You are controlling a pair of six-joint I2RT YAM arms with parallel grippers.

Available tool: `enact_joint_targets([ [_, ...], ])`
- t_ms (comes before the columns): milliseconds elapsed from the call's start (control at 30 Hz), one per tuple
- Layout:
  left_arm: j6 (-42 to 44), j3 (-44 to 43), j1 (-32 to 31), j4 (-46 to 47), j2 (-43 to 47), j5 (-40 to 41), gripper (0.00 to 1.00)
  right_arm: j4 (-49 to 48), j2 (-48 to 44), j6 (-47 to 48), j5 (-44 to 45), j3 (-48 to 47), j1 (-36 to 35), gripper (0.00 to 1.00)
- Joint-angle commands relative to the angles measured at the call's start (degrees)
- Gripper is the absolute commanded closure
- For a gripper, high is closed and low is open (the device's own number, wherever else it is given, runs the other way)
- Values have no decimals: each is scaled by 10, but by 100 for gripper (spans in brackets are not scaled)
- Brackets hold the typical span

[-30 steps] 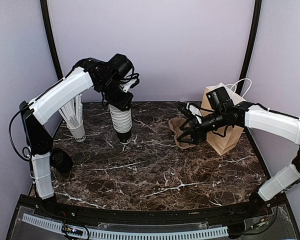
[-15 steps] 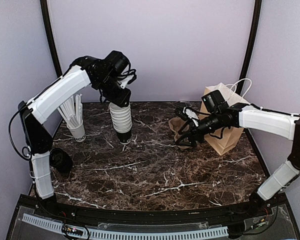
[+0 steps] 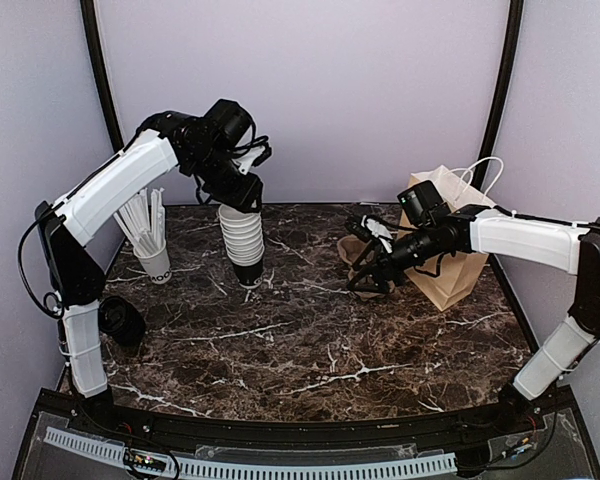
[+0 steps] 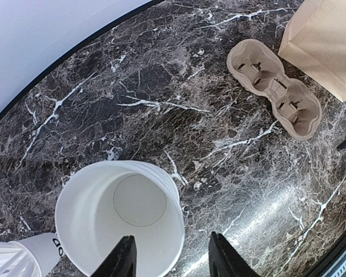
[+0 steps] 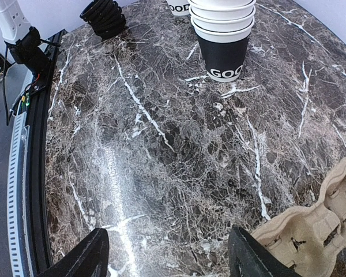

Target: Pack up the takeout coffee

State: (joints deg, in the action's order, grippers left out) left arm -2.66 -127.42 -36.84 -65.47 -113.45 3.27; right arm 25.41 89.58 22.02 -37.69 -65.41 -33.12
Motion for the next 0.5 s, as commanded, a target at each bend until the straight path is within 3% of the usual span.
enact_joint_targets([
  [0,4,2,2,4,-8,-11,55,-6,-3,4,-5,-11,-3,28],
  [467,8,1,9,8,-25,-16,67,-5,-6,4,-5,-11,-3,28],
])
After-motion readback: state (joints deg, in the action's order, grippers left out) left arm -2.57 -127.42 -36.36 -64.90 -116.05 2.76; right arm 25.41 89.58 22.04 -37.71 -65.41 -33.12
